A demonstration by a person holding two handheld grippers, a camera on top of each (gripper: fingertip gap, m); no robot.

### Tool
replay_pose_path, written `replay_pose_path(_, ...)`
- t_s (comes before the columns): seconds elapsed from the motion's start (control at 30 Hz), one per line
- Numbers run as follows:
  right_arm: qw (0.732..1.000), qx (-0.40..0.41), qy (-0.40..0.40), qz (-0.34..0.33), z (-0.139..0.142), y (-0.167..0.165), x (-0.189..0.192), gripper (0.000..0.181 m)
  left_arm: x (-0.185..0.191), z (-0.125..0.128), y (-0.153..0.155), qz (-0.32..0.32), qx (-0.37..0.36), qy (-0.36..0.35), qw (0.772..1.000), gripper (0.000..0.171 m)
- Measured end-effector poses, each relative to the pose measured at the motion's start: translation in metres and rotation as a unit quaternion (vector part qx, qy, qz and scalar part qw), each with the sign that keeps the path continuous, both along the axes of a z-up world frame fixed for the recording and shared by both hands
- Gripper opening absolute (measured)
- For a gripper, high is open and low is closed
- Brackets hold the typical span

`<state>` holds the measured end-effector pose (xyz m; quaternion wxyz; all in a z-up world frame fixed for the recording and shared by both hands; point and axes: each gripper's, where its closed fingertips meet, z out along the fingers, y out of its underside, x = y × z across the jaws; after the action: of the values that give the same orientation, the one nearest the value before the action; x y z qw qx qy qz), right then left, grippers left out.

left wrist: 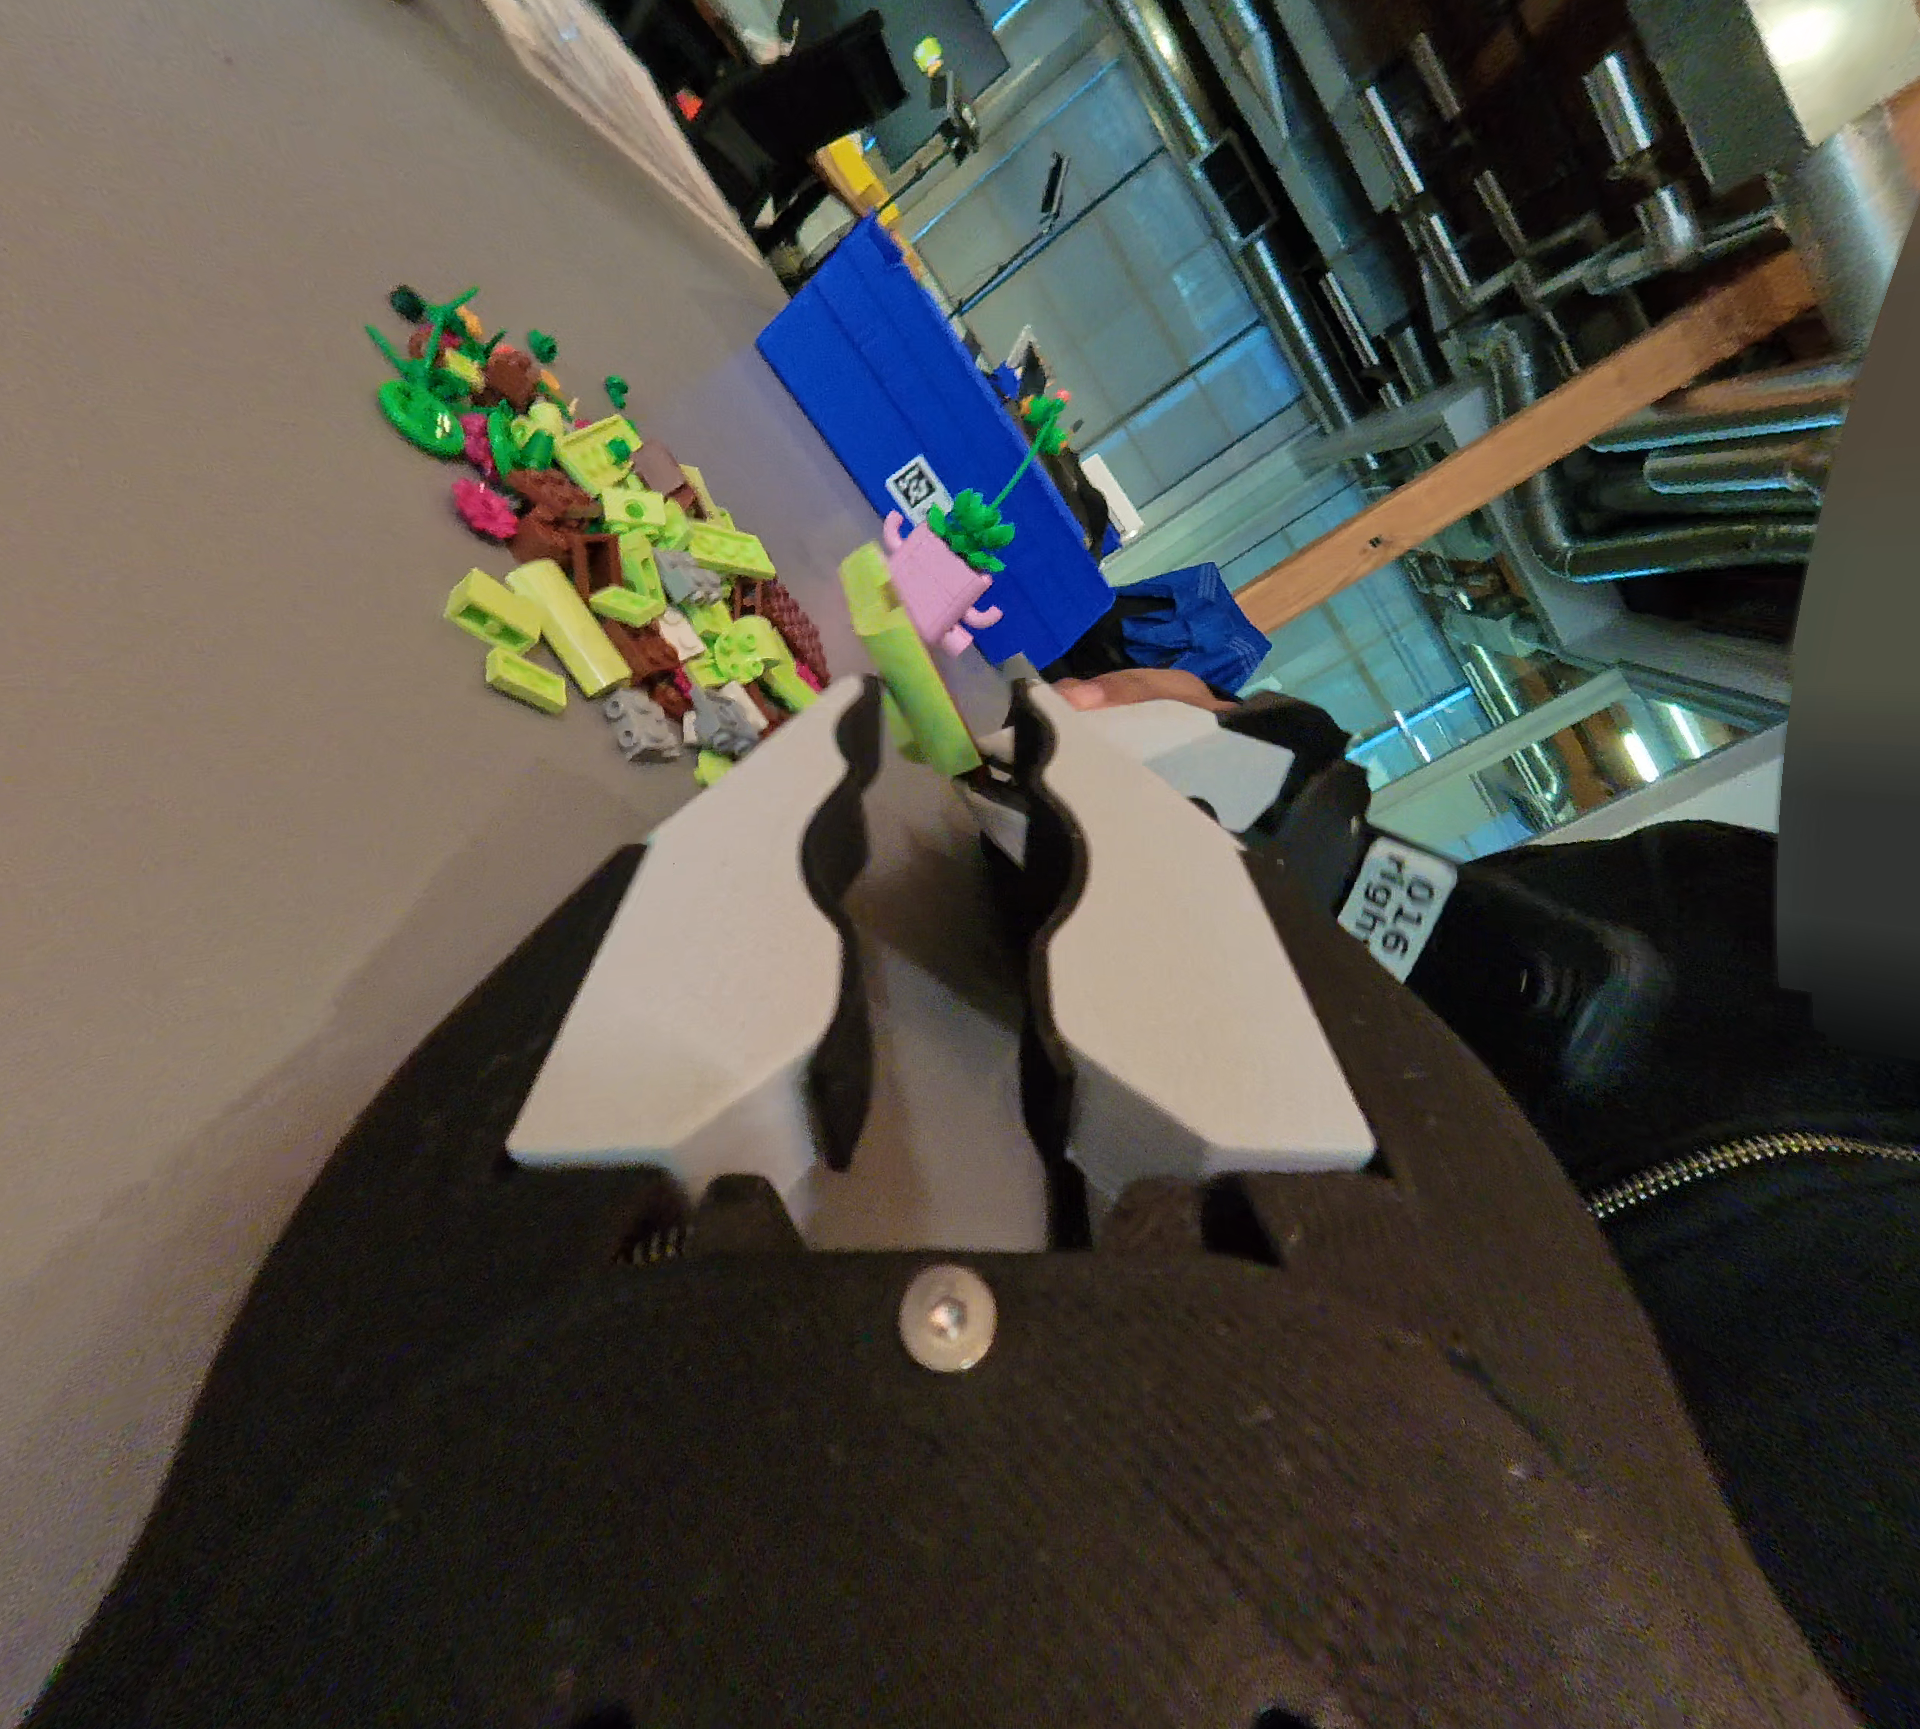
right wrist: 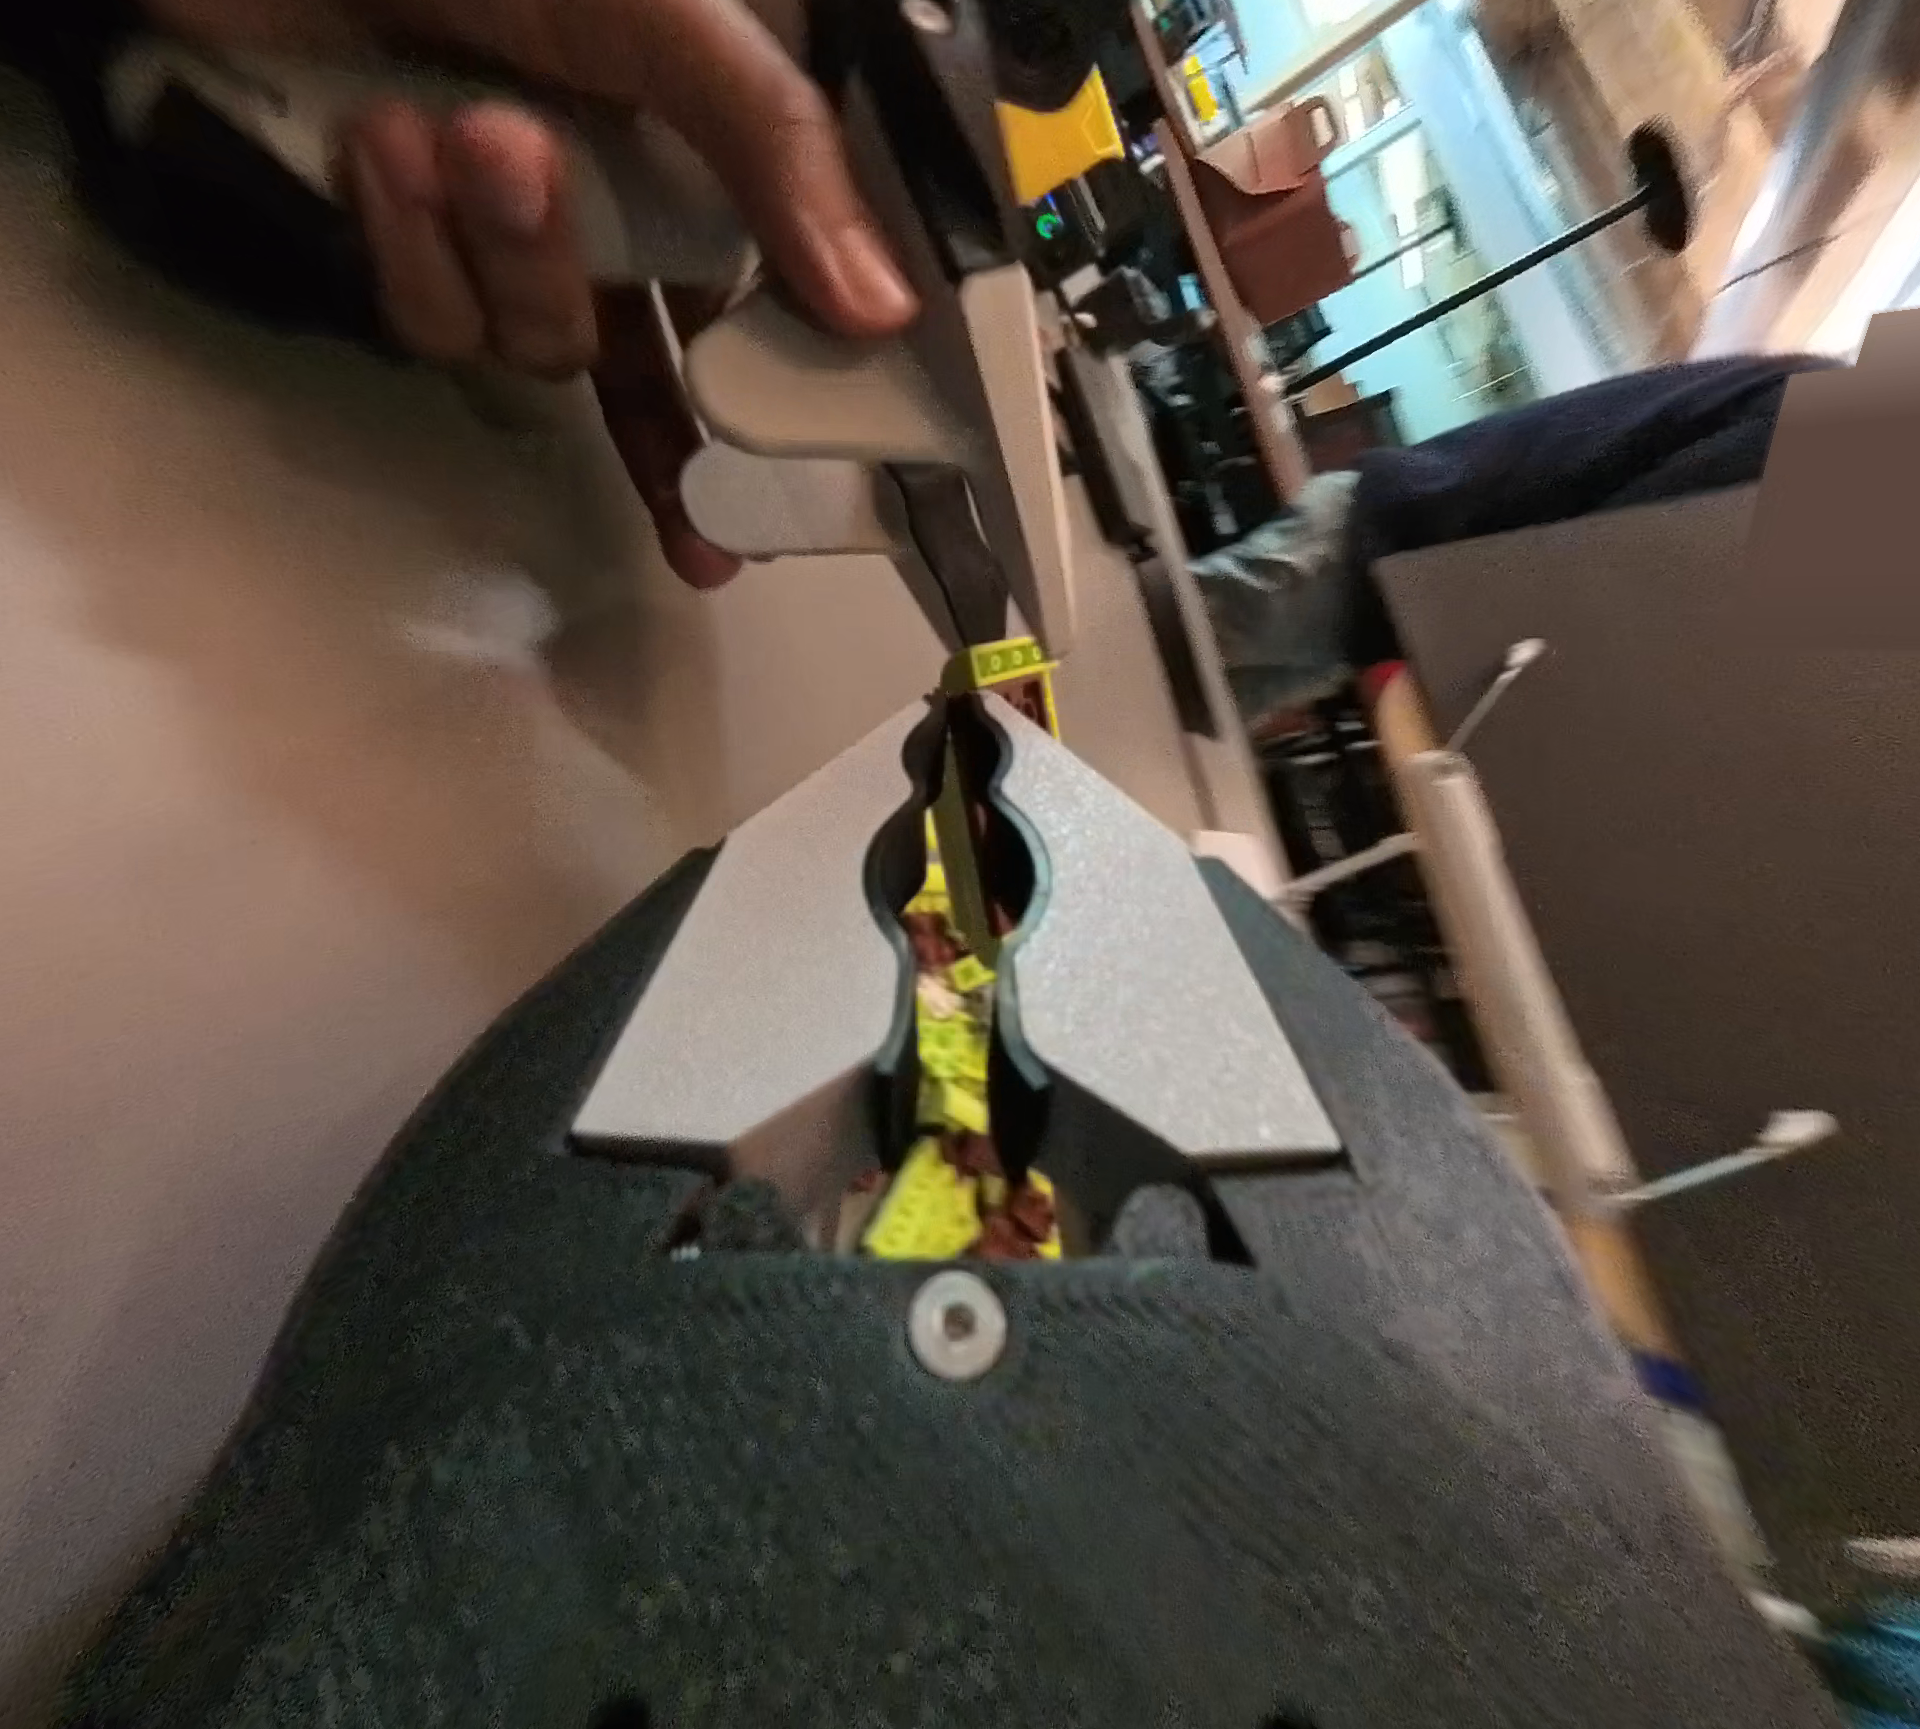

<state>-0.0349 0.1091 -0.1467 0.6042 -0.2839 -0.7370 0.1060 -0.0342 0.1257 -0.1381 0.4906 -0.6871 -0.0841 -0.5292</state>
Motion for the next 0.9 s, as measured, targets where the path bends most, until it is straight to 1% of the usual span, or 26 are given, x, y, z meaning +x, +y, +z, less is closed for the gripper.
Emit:
replay_pose_path(0.07,0.993,-0.118,0.006,0.020,0.006,0.000,0.002,0.000,-0.005,0.009,0.000,0.020,0.040,0.008,0.999,0.048)
replay_pose_path(0.1,0.983,-0.181,0.014,0.035,0.012,-0.002,0.003,0.000,-0.004,0.013,-0.001,0.020,0.058,0.018,0.998,0.061)
replay_pose_path(0.13,0.968,-0.244,0.022,0.052,0.018,-0.002,0.005,0.000,0.000,0.015,-0.003,0.011,0.073,0.036,0.997,0.067)
replay_pose_path(0.17,0.949,-0.306,0.027,0.069,0.023,-0.003,0.006,0.000,0.006,0.016,-0.005,-0.001,0.088,0.058,0.994,0.069)
replay_pose_path(0.23,0.902,-0.416,0.026,0.110,0.030,-0.004,0.010,0.000,0.015,0.021,-0.009,-0.012,0.122,0.098,0.988,0.068)
replay_pose_path(0.3,0.842,-0.519,0.019,0.148,0.037,-0.004,0.014,0.000,0.020,0.025,-0.011,-0.006,0.154,0.131,0.979,0.067)
replay_pose_path(0.37,0.762,-0.618,0.009,0.191,0.045,-0.003,0.020,0.000,0.023,0.029,-0.014,-0.009,0.176,0.146,0.973,0.066)
replay_pose_path(0.4,0.719,-0.663,0.008,0.206,0.050,0.000,0.022,0.000,0.025,0.030,-0.017,-0.018,0.184,0.145,0.972,0.062)
replay_pose_path(0.47,0.639,-0.734,-0.007,0.232,0.053,0.007,0.027,0.000,0.027,0.032,-0.020,-0.030,0.188,0.138,0.972,0.045)
replay_pose_path(0.5,0.608,-0.758,-0.020,0.235,0.051,0.009,0.028,0.000,0.026,0.031,-0.019,-0.029,0.186,0.139,0.972,0.039)
replay_pose_path(0.53,0.584,-0.776,-0.043,0.235,0.046,0.008,0.029,0.000,0.024,0.030,-0.018,-0.026,0.184,0.142,0.972,0.039)
replay_pose_path(0.6,0.546,-0.800,-0.083,0.233,0.036,0.003,0.029,0.000,0.025,0.029,-0.018,-0.029,0.182,0.147,0.972,0.037)
replay_pose_path(0.63,0.532,-0.809,-0.096,0.231,0.033,0.000,0.029,0.000,0.027,0.029,-0.019,-0.040,0.184,0.149,0.971,0.031)
replay_pose_path(0.67,0.523,-0.814,-0.104,0.230,0.031,-0.002,0.028,0.000,0.029,0.027,-0.020,-0.048,0.182,0.156,0.970,0.021)
replay_pose_path(0.7,0.520,-0.815,-0.107,0.230,0.030,-0.003,0.028,0.000,0.029,0.025,-0.020,-0.052,0.177,0.165,0.969,0.014)
replay_pose_path(0.73,0.525,-0.812,-0.110,0.228,0.028,-0.003,0.028,0.000,0.028,0.023,-0.020,-0.053,0.176,0.175,0.967,0.013)
replay_pose_path(0.8,0.543,-0.801,-0.121,0.219,0.023,-0.004,0.028,0.000,0.026,0.021,-0.022,-0.058,0.180,0.199,0.962,0.017)
replay_pose_path(0.83,0.549,-0.797,-0.128,0.218,0.021,-0.006,0.028,0.000,0.026,0.020,-0.023,-0.062,0.182,0.211,0.958,0.021)
replay_pose_path(0.9,0.552,-0.792,-0.145,0.217,0.017,-0.011,0.028,0.000,0.029,0.015,-0.026,-0.083,0.178,0.231,0.953,0.030)
